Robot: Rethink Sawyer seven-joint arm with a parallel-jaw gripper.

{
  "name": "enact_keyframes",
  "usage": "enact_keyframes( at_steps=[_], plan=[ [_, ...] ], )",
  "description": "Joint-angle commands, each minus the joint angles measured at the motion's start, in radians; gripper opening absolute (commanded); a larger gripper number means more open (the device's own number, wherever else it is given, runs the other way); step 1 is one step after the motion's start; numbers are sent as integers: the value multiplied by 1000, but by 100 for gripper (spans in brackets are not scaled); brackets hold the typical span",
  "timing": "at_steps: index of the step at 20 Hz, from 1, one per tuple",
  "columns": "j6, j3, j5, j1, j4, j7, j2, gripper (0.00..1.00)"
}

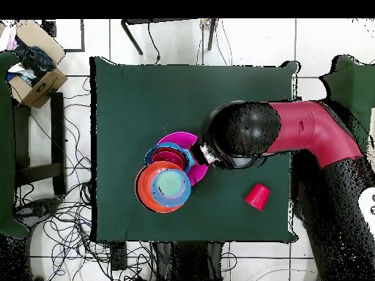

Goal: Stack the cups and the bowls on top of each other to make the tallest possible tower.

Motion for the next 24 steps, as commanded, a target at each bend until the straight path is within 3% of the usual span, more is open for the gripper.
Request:
enact_keyframes(
  at_steps=[1, 9, 14, 20, 24],
  plan=[
    [-244, 137, -180, -80, 76, -442, 89, 100],
    [-291, 123, -250, -51, 124, -282, 91, 100],
    [-295, 113, -245, -32, 145, -219, 75, 100],
    [-304, 116, -261, -44, 146, -230, 85, 100],
    [-291, 131, -291, -98, 156, -317, 90, 100]
  ],
)
